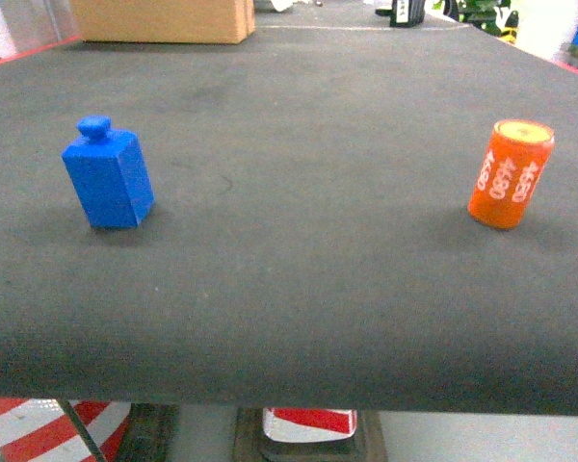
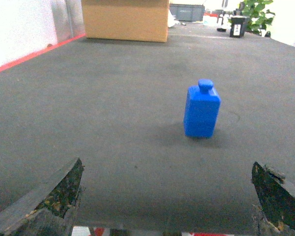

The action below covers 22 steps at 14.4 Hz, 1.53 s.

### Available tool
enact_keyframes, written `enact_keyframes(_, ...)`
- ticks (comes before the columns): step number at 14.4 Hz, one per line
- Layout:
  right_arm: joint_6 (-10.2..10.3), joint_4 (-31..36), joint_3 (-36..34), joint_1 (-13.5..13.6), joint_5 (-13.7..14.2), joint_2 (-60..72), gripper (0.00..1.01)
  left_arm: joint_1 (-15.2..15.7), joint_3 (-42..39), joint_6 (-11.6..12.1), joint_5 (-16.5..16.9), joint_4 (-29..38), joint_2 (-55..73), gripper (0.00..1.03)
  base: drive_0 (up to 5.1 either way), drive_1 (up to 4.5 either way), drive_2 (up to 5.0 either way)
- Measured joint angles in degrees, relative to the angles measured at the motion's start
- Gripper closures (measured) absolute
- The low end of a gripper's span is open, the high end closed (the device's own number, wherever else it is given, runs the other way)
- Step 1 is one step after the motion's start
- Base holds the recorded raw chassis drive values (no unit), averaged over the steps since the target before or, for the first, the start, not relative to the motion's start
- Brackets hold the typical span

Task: Sort blue parts and orange caps into right shelf containers

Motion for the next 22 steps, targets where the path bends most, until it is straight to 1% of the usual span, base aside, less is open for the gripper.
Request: enact_keyframes(22, 0.02, -0.02, 0.0, 0.0, 0.02, 0.0, 0.03, 0.0, 0.0, 0.0, 0.0, 0.02, 0.0, 0.05, 0.0, 0.0, 0.0)
